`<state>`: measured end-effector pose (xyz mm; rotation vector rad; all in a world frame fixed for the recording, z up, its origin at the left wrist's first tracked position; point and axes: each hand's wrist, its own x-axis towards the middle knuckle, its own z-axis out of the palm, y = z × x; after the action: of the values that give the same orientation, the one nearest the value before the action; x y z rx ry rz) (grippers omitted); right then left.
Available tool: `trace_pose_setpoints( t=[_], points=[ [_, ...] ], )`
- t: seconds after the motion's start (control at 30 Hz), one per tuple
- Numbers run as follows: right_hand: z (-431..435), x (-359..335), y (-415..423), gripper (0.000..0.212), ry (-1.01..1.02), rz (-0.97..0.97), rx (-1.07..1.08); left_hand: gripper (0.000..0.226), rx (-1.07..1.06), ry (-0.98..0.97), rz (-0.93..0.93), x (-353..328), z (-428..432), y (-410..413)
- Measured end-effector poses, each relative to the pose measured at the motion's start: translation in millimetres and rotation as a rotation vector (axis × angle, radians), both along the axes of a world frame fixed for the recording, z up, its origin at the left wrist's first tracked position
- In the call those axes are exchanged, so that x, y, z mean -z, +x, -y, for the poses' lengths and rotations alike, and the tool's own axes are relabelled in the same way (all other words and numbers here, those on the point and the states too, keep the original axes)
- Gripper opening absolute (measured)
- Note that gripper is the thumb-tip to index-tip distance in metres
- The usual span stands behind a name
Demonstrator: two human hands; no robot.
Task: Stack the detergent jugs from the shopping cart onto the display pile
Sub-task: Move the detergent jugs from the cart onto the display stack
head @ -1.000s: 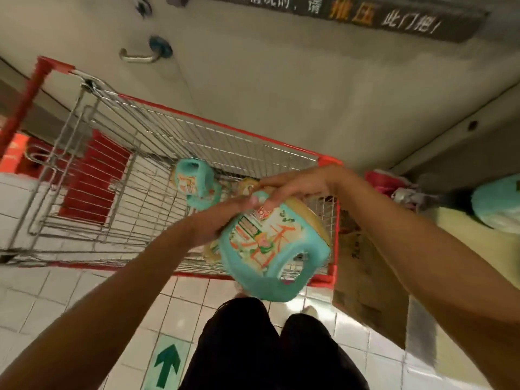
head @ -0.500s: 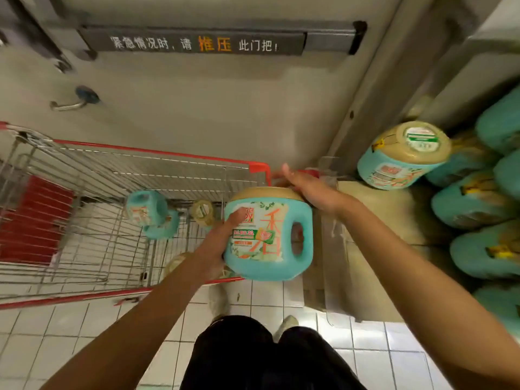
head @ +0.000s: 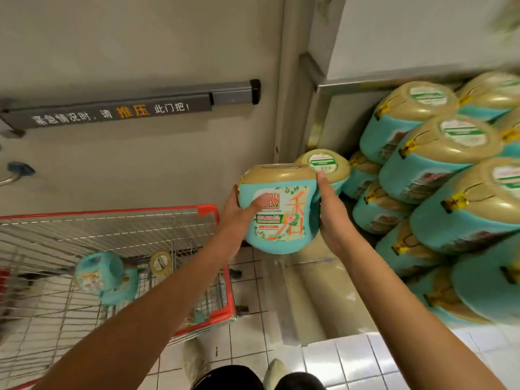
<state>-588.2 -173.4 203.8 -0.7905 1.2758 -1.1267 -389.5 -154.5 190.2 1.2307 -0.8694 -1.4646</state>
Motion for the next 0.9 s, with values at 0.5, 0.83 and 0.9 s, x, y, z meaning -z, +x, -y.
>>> trace_pose_setpoints(
  t=[0.5,0.83,0.9],
  points=[
    [62,-48,-46,0.101,-0.289,-0.008,0.171,0.111,0.195,-0.404,0.129,-58,109,-64],
    [79,-27,-55,0.114,-0.187,0.005,0.271,0.107,0.306,-0.390,0.116,-45,139,-80],
    [81,-25,-53,0.107,-0.165,0.006,0.306,0.111,0.335,-0.384,0.111,-43,145,-78]
  ],
)
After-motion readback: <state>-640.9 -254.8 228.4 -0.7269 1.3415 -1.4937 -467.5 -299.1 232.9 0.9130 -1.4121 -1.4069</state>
